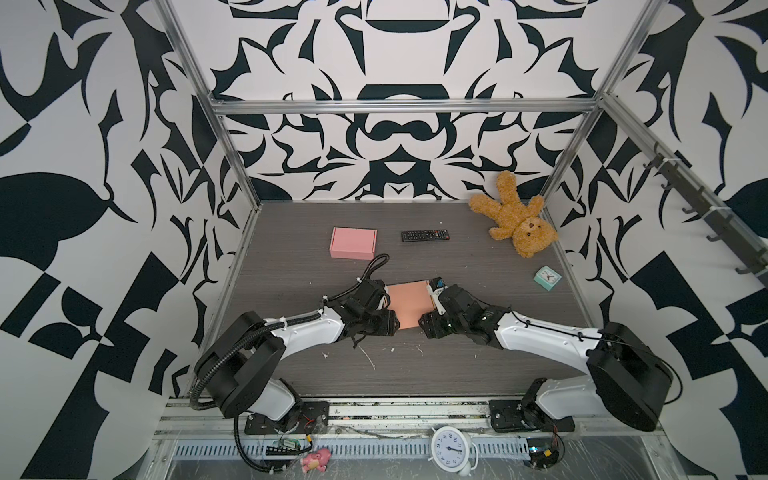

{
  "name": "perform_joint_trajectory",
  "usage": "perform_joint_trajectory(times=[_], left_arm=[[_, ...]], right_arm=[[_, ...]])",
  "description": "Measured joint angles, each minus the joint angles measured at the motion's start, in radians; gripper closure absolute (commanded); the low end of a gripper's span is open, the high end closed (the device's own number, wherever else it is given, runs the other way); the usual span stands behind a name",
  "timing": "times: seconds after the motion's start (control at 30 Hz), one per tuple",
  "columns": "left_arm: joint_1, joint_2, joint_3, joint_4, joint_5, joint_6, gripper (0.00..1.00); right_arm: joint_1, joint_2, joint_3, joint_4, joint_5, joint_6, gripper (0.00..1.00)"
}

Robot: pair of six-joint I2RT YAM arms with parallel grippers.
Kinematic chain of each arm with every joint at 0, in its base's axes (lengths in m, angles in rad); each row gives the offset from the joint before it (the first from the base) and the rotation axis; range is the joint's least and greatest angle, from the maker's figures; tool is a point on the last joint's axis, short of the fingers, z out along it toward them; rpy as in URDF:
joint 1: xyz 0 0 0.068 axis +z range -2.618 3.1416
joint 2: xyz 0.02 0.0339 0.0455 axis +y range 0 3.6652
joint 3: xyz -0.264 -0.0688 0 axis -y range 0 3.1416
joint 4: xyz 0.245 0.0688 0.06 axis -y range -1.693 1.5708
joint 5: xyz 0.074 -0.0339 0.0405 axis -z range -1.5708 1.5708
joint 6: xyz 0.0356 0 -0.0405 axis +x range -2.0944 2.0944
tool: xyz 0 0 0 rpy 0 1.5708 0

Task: Fold the paper box

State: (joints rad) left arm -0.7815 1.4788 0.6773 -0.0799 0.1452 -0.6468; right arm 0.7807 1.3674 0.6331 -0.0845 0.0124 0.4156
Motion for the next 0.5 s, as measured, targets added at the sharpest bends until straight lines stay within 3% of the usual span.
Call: perform_joint_trajectory(times=[0.5], left_arm=[[-0.031, 0.000, 0.001, 0.008, -0.004, -0.020, 0.47]], right_arm=[[0.000, 0.033, 0.006, 0.003, -0.022, 0.002, 0.21]])
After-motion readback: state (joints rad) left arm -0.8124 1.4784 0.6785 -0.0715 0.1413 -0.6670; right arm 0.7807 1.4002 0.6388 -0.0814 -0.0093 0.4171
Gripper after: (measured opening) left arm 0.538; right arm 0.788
